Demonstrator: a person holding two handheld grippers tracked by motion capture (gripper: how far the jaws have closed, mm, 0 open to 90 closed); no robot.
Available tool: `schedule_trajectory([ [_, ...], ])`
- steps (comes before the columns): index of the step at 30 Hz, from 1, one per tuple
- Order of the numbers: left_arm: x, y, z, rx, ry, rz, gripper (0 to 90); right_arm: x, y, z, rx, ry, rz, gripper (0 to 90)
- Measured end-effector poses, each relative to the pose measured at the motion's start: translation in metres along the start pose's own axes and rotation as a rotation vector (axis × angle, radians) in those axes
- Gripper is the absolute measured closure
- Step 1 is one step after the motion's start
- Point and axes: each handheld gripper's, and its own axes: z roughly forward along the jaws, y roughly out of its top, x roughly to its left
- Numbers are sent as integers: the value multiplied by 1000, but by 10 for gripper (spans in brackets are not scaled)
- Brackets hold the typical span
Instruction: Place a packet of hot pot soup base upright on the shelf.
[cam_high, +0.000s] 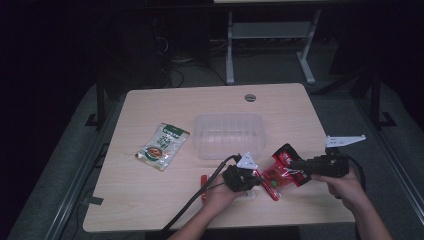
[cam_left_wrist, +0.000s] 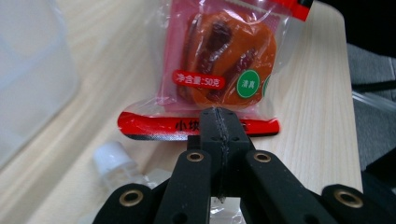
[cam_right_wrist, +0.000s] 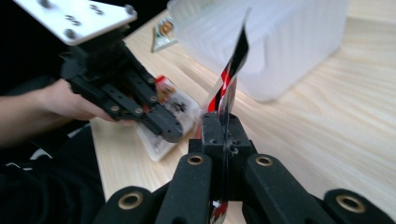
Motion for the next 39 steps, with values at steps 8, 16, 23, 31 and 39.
schedule_trajectory([
  [8,4,8,-12,-59,32,-9,900,16,8,5,-22,46,-37,900],
  [16,10,19,-30,-114,69,2,900,30,14,13,-24,101,-64,900],
  [23,6,21,-35,-129,80,22,900,34,16,19,-16,122,-69,900],
  [31,6,25,-38,-168,88,25,900,40,17,27,13,170,-77,900],
  [39,2,32,-33,-156,64,43,900,50,22,39,11,234,-90,900],
])
